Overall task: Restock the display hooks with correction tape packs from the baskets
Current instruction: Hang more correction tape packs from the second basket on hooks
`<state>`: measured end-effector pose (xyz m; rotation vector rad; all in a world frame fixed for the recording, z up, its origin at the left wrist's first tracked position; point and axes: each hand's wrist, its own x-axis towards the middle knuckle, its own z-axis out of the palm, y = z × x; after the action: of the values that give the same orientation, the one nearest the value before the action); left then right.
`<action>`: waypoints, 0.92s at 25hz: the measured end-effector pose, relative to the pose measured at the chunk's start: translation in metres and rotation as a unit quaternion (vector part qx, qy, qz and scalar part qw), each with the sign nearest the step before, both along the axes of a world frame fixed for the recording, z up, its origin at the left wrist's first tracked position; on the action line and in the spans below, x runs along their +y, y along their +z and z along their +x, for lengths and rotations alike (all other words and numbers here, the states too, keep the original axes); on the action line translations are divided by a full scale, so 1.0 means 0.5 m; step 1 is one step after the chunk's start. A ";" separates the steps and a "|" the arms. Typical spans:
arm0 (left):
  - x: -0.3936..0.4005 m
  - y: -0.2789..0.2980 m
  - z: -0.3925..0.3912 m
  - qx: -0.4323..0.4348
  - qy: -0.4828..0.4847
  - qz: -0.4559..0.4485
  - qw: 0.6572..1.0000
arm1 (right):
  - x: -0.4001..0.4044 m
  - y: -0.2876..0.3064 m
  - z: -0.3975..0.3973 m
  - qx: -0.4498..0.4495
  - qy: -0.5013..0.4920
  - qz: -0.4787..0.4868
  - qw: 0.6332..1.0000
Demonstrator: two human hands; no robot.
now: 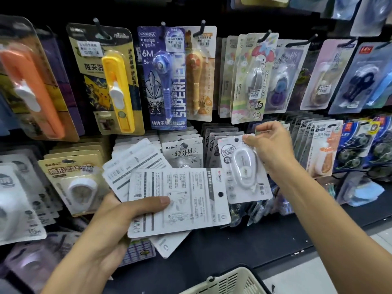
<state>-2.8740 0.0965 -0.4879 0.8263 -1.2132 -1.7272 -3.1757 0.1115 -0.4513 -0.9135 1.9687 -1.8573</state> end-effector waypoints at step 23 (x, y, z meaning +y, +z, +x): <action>0.074 -0.022 -0.063 -0.406 0.266 -0.404 0.775 | 0.125 0.005 0.153 -0.242 0.155 0.023 0.958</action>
<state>-2.9053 0.1334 -0.4992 1.2227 -1.8280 -0.2269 -3.0992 0.1742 -0.4490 -0.6297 1.4743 -1.6502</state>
